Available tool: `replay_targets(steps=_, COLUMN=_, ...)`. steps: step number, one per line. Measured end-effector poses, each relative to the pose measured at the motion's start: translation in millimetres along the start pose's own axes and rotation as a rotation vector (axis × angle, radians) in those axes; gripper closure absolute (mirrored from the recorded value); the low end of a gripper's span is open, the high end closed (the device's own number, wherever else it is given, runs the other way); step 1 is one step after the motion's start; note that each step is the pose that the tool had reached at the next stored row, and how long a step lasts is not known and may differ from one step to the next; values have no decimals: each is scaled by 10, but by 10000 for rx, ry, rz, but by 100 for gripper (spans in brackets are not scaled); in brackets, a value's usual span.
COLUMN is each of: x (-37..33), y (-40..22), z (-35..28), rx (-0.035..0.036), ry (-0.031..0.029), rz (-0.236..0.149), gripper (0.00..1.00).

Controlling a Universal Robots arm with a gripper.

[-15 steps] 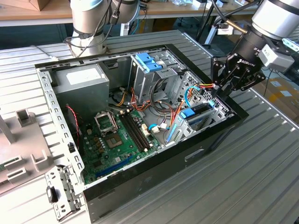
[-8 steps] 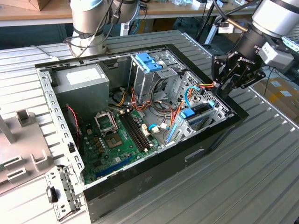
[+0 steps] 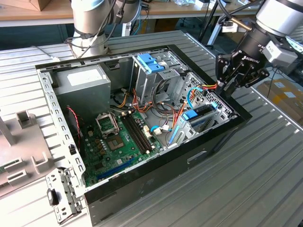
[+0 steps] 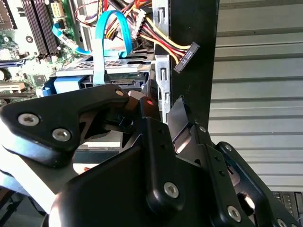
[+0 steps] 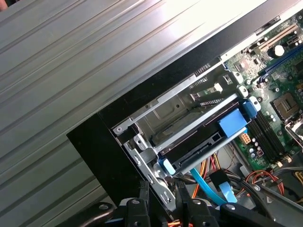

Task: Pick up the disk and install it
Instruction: 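Insert the first disk wire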

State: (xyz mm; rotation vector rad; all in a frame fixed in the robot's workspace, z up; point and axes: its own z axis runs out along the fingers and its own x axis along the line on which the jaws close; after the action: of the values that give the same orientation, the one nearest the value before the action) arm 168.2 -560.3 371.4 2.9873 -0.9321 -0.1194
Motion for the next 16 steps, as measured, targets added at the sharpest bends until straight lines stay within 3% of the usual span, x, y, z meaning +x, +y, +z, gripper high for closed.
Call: replay_targets(steps=16, x=87, y=-112, z=-7, rx=-1, ry=0, rz=-23, gripper=64)
